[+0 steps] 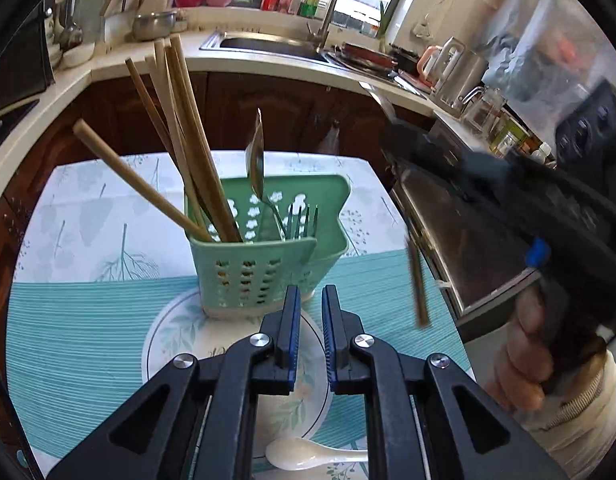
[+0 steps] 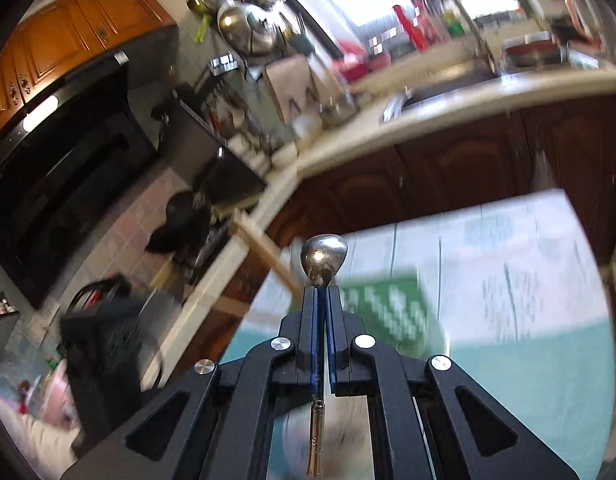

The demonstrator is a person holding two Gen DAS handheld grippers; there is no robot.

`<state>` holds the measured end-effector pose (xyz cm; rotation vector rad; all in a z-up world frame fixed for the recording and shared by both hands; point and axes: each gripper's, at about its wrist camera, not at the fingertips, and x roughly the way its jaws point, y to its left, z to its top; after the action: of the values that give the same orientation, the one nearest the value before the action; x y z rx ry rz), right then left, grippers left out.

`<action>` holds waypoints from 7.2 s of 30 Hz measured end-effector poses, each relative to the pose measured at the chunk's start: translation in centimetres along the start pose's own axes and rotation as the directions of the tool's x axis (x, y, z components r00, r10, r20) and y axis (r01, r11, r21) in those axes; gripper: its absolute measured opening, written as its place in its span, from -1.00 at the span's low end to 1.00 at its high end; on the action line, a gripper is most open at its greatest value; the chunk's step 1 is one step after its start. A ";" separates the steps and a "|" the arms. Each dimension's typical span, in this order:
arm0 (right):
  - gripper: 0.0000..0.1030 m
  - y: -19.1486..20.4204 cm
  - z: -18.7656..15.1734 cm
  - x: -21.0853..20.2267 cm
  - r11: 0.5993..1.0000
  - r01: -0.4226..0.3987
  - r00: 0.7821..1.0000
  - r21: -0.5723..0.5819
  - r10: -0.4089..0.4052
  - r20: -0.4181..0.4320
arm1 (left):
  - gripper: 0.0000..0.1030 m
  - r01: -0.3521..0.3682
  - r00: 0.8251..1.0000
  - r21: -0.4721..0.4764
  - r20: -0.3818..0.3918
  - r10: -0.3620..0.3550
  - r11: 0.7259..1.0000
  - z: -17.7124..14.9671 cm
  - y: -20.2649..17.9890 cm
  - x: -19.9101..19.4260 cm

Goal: Organize utensils

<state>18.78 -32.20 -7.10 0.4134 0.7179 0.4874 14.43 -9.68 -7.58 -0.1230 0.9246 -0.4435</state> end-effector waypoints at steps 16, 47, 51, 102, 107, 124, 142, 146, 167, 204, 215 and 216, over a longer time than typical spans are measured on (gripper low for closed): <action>-0.95 -1.2 0.3 11.3 0.927 0.222 0.933 -0.301 -0.113 0.341 | -0.83 -0.067 0.998 -0.116 -0.018 0.066 0.991 -4.0 5.0 1.7; -0.45 -4.2 -11.9 3.1 0.928 0.241 0.971 -0.286 -0.228 0.078 | -0.63 -0.074 0.996 -0.112 -0.051 0.069 0.991 -5.1 5.2 1.2; -0.45 -2.6 -14.1 0.9 0.921 0.244 0.966 -0.303 -0.259 -0.010 | -0.44 -0.093 0.991 -0.104 -0.110 0.081 0.990 -6.4 5.4 0.4; -0.84 5.9 -29.9 1.6 0.928 0.002 0.841 -0.374 -0.203 -0.501 | -0.37 0.285 0.907 -0.018 -0.320 -0.276 0.958 -14.6 10.6 3.2; -0.85 5.4 -29.8 1.5 0.936 0.009 0.855 -0.351 -0.189 -0.482 | -0.42 0.330 0.899 -0.012 -0.301 -0.318 0.944 -14.4 11.0 3.7; -0.84 6.0 -28.3 2.1 0.941 0.040 0.856 -0.337 -0.206 -0.475 | -0.97 0.158 0.953 0.080 -0.272 -0.131 0.984 -12.9 9.2 2.3; -0.49 3.4 -24.1 7.4 0.839 0.003 0.725 -0.544 -0.376 -0.577 | -0.99 0.028 0.987 0.080 -0.162 -0.015 0.996 -10.2 10.0 -2.2; -0.49 4.0 -24.8 8.3 0.789 -0.033 0.701 -0.613 -0.419 -0.577 | -0.99 0.010 0.988 0.048 -0.154 -0.003 0.999 -10.4 10.5 -2.7; -0.97 1.5 -20.8 8.7 0.942 -0.011 0.641 -0.336 -0.252 -0.725 | -0.98 0.006 0.985 -0.042 -0.173 -0.014 0.999 -11.1 10.9 -3.7; -0.95 0.3 -22.3 3.1 0.956 -0.052 0.772 -0.288 -0.144 -0.619 | -0.93 0.346 0.908 0.114 -0.290 -0.302 0.931 -13.4 4.9 4.1; -0.92 1.4 -20.4 2.8 0.968 -0.045 0.802 -0.247 -0.112 -0.587 | -0.94 0.113 0.974 0.045 -0.205 -0.101 0.993 -11.1 7.0 -0.3; -0.92 1.6 -20.3 2.9 0.968 -0.045 0.803 -0.245 -0.110 -0.585 | -0.94 0.078 0.980 0.039 -0.189 -0.069 0.996 -10.6 7.2 -1.1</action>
<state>5.88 -25.42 -21.59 -0.0056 1.2585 0.6774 7.72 -1.85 -15.24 -0.0744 1.0969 -0.5512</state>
